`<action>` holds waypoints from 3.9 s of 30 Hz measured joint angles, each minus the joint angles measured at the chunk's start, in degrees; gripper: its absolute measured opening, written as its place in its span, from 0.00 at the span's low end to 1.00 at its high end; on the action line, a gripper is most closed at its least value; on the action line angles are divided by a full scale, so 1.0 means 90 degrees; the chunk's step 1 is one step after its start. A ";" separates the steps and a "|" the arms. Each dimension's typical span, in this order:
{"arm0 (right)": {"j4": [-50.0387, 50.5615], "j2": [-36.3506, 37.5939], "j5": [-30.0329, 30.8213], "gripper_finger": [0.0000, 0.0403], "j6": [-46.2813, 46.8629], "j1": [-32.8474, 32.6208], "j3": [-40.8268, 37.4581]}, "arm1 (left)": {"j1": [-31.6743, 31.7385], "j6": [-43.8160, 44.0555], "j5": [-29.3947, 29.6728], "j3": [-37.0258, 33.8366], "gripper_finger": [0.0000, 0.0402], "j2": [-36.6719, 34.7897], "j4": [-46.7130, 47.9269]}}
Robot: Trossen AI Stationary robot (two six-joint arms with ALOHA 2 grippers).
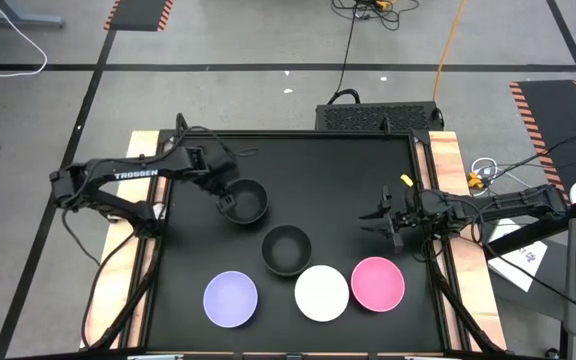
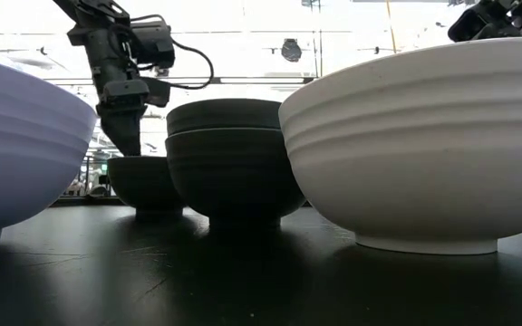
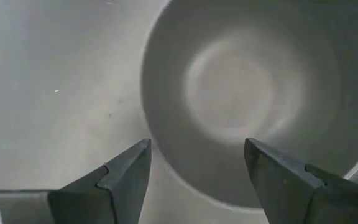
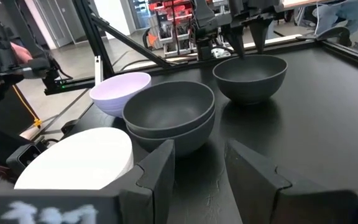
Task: Nest bowls inside each other
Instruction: Stack the top black bowl on top of the black bowl
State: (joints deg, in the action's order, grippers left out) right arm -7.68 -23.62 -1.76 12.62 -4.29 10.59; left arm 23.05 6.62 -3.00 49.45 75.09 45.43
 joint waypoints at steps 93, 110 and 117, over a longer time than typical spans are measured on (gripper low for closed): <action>-0.0013 -0.0002 -0.0166 0.33 0.0265 0.0000 -0.0389 | 0.0085 -0.0735 0.0142 0.0483 0.01 0.0988 -0.0605; -0.0119 -0.0002 -0.0165 0.33 0.0210 0.0000 -0.0391 | -0.0100 -0.1181 -0.0049 0.2598 0.01 0.0988 0.0381; -0.0119 -0.0002 -0.0165 0.33 0.0172 0.0000 -0.0391 | -0.0412 -0.0913 -0.0438 0.3251 0.01 0.0988 0.0684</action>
State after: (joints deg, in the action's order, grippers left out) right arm -8.75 -23.64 -3.25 14.17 -4.29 7.07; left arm 19.34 -1.60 -6.94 78.71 83.99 51.59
